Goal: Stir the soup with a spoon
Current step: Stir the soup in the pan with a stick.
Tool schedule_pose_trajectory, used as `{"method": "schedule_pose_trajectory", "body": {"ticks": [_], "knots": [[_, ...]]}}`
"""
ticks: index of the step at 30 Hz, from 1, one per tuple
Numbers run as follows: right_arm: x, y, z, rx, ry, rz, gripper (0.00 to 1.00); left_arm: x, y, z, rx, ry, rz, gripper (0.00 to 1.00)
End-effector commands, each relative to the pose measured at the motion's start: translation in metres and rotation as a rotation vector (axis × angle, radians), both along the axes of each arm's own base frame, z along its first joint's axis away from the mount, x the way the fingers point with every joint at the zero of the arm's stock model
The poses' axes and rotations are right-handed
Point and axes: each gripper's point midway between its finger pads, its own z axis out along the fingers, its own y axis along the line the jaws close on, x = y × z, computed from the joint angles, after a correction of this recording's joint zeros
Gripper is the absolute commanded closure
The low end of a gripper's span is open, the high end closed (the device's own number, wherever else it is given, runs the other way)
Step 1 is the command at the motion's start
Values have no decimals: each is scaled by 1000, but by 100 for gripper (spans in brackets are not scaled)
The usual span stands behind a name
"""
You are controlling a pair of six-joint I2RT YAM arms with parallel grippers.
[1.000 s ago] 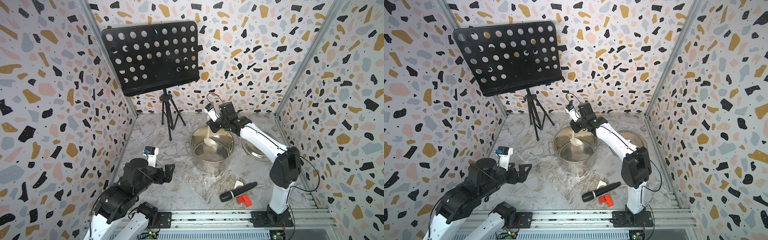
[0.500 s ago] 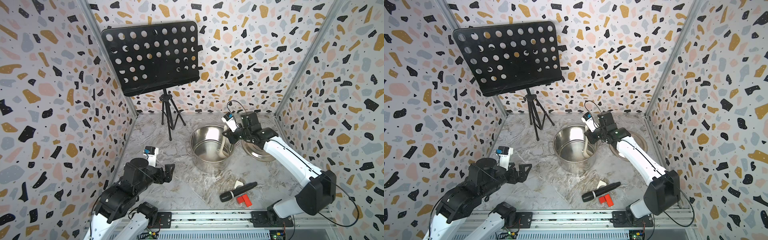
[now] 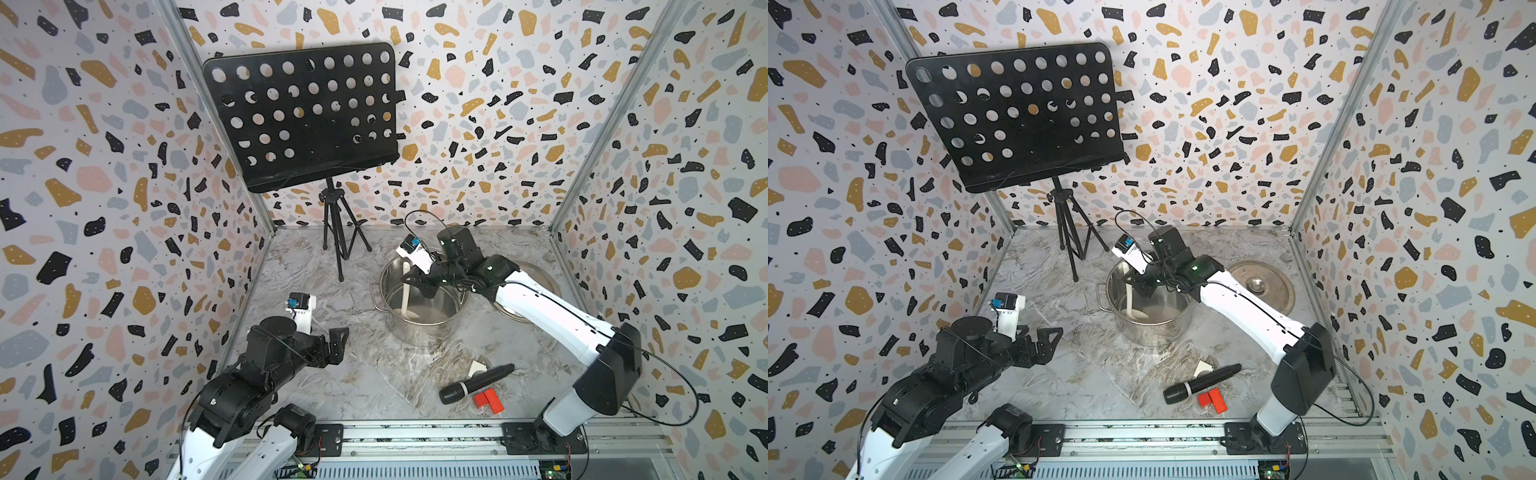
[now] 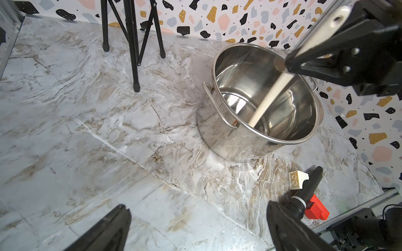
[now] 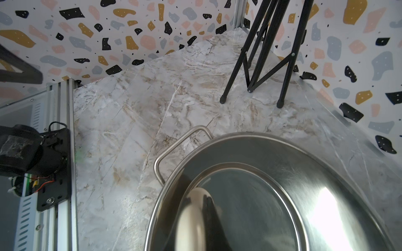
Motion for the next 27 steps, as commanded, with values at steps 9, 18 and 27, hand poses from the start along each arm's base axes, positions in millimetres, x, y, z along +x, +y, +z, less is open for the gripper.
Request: {"method": "schedule_pose_trajectory", "body": {"ticks": [9, 18, 27], "knots": [[95, -5, 25, 41, -118, -166, 100, -5, 6, 20, -20, -53, 21, 1], [117, -86, 15, 49, -42, -314, 100, -6, 8, 18, -18, -50, 29, 1], [59, -129, -1, 17, 21, -286, 100, 0, 3, 19, -11, -50, 16, 1]]}}
